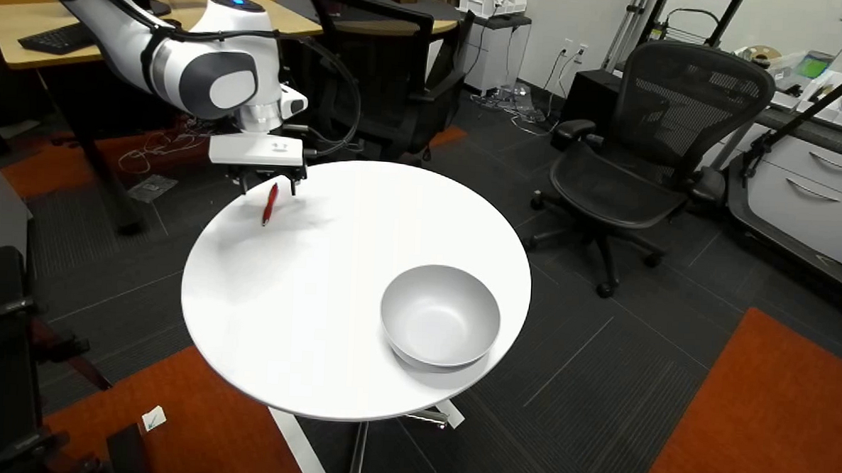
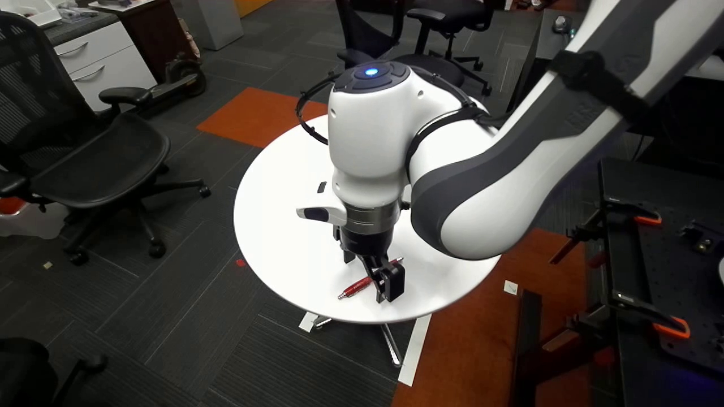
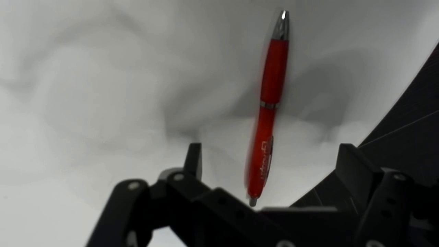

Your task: Put the pen in the bowl

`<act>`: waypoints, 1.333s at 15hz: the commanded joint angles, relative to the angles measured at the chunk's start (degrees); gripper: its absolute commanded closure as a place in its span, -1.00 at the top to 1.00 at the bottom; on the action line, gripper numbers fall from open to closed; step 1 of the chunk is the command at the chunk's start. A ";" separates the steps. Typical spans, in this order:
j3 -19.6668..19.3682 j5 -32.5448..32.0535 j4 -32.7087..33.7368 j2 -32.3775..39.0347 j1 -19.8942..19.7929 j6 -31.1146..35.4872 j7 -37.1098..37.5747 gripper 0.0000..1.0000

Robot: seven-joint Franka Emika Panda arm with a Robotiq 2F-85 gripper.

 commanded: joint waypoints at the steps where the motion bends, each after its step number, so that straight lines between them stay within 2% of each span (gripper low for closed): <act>1: 1.03 1.09 1.83 1.01 -0.80 -2.58 -1.68 1.00; 2: 0.99 1.12 1.99 1.28 -0.80 -2.68 -1.60 1.00; 3: 0.91 1.03 2.09 1.50 -0.73 -2.62 -1.52 0.50; 4: 0.84 0.97 2.16 1.66 -0.67 -2.60 -1.42 0.47; 5: 0.84 0.96 2.06 1.74 -0.70 -2.46 -1.39 0.35; 12: 0.87 1.00 2.52 1.98 -0.77 -2.27 -1.22 -0.76; 14: 0.77 0.98 2.44 1.82 -0.63 -2.25 -0.96 -1.00; 16: 0.16 0.78 0.64 -0.47 -0.49 -0.68 0.26 -0.92; 20: -2.85 0.42 -5.19 -8.50 -0.95 1.78 4.71 -0.93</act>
